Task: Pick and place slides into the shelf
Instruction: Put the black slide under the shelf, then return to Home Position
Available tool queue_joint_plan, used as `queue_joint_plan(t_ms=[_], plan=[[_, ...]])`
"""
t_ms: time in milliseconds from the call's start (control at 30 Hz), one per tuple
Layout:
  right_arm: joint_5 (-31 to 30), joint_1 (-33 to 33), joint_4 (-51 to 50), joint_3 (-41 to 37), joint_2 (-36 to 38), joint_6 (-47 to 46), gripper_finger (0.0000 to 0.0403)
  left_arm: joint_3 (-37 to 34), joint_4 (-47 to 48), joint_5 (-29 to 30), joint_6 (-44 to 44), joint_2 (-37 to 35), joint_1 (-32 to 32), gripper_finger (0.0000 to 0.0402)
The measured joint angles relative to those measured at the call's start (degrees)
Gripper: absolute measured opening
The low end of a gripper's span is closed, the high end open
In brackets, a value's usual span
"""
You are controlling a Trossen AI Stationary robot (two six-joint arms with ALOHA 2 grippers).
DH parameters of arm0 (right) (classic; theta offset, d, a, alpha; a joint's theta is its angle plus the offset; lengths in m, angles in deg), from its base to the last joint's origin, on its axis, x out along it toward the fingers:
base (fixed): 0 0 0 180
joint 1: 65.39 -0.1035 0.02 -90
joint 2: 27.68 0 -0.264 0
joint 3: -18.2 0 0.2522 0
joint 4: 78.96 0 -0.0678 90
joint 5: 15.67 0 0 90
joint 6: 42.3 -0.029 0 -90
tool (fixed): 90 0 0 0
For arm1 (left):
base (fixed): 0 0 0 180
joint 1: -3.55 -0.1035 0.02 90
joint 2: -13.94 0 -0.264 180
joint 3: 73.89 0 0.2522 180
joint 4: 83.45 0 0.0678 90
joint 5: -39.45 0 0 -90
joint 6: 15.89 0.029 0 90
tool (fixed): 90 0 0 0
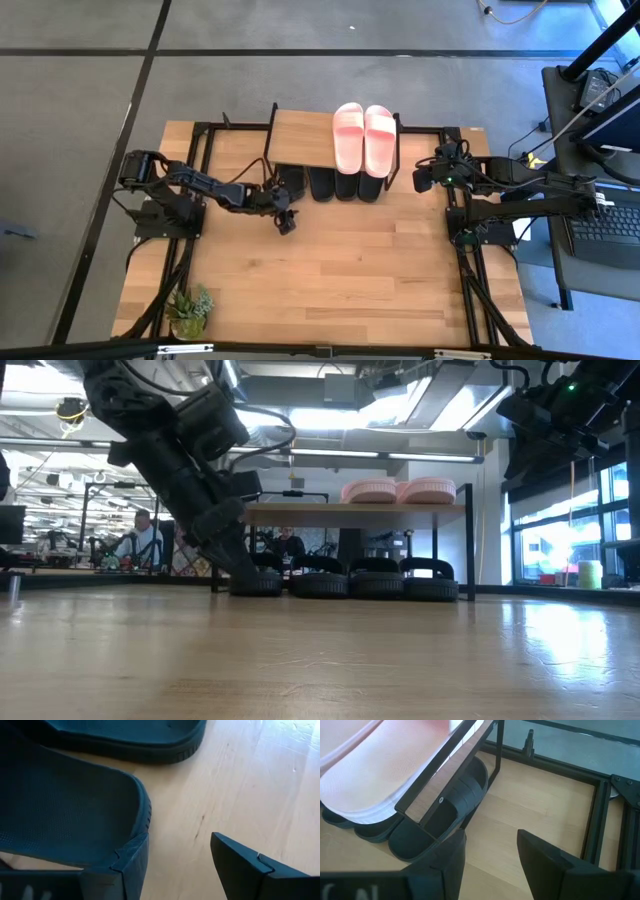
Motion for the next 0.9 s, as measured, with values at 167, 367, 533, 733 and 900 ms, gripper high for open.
queue_joint_plan(t_ms=[167, 367, 533, 733, 900], plan=[[0.0, 0.0, 0.0, 0.0, 0.0, 0.0, 0.0179, 0.0, 0.0, -6.0, -0.1, 0.0, 0.4, 0.0204], [0.0, 0.0, 0.0, 0.0, 0.0, 0.0, 0.0179, 0.0, -0.1, -15.3, -0.7, 0.0, 2.6, 0.0204], [0.0, 0.0, 0.0, 0.0, 0.0, 0.1, 0.0179, 0.0, -2.1, -27.9, -4.0, -1.0, 4.5, 0.0204], [0.0, 0.0, 0.0, 0.0, 0.0, 0.3, 0.0179, 0.1, -2.4, -36.4, -8.2, -9.9, 4.9, 0.0204], [0.0, 0.0, 0.1, 0.0, 0.2, 2.8, 0.0179, 0.1, -2.6, -33.5, -7.2, -22.2, 2.8, 0.0204]])
